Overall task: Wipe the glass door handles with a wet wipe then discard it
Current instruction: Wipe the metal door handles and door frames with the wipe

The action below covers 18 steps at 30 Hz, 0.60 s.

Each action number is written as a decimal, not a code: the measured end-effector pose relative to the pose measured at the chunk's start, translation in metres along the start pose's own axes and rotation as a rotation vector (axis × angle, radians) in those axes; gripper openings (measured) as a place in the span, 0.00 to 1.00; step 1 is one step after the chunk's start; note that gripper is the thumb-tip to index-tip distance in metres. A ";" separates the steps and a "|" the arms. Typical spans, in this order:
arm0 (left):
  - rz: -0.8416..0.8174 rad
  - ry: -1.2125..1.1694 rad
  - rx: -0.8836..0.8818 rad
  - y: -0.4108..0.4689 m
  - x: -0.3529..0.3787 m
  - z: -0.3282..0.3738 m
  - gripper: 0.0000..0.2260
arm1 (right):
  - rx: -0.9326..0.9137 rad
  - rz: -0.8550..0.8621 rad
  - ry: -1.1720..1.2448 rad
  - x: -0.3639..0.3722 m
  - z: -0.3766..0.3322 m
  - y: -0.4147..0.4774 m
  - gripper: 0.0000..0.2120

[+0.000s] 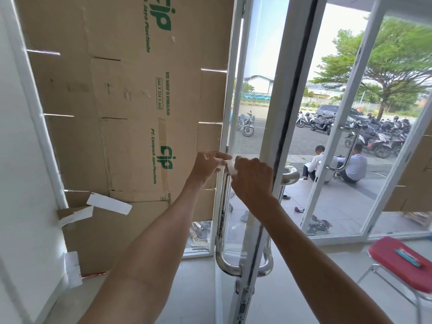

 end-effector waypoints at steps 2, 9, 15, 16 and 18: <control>-0.017 -0.003 0.026 0.003 0.010 0.002 0.11 | 0.011 0.010 0.029 0.001 0.010 -0.003 0.11; -0.133 -0.004 0.240 0.004 0.056 0.026 0.15 | 0.033 0.057 0.052 -0.001 0.059 -0.015 0.07; -0.302 0.105 0.352 -0.003 0.109 0.037 0.14 | 0.109 0.042 0.124 0.004 0.106 -0.027 0.08; -0.320 0.135 0.374 -0.004 0.118 0.038 0.14 | 0.121 0.043 0.135 0.003 0.113 -0.030 0.08; -0.358 0.190 0.418 -0.002 0.140 0.036 0.13 | 0.161 0.048 0.141 0.001 0.131 -0.036 0.08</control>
Point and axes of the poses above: each hand's wrist, its own y-axis towards the middle knuckle, its own x-axis out of the palm, z = x × y, the point moved 7 cm from there along y, towards the middle knuckle, and after that the axes turned 10 degrees about -x, right-handed, at the moved point
